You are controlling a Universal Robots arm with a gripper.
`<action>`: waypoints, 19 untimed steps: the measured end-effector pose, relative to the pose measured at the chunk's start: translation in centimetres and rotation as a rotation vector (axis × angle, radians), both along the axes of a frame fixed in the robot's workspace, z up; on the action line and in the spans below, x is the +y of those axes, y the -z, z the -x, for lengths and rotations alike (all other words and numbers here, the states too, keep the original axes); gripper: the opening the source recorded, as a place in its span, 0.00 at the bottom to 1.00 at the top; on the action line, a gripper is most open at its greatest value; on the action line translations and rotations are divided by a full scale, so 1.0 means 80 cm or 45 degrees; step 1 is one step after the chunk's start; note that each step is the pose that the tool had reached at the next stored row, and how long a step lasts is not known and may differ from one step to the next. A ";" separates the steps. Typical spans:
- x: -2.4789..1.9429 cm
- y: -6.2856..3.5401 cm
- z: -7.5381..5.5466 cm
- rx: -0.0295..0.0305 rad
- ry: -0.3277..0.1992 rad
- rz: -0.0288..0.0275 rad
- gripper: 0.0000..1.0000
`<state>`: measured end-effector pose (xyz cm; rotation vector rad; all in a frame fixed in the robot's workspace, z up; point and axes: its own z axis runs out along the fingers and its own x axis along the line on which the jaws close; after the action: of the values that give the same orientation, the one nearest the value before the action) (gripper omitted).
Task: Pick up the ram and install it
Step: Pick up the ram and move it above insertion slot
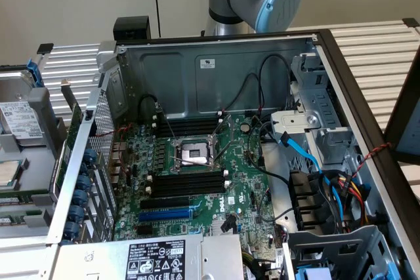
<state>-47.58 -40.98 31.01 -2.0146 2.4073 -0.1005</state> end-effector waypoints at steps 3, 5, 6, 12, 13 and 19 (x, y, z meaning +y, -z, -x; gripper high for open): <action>-0.0010 0.007 0.000 -0.0001 0.002 0.0000 0.27; -0.0016 0.011 0.000 -0.0001 0.003 0.0000 0.27; -0.0019 0.014 0.000 -0.0001 0.003 0.0000 0.27; -0.0035 0.027 0.000 -0.0001 0.005 0.0000 0.27; -0.0038 0.030 0.000 -0.0001 0.005 -0.0001 0.27; -0.0054 0.043 0.000 0.0000 0.007 0.0000 0.27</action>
<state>-47.58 -41.41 27.56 -2.0080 2.4130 -0.1005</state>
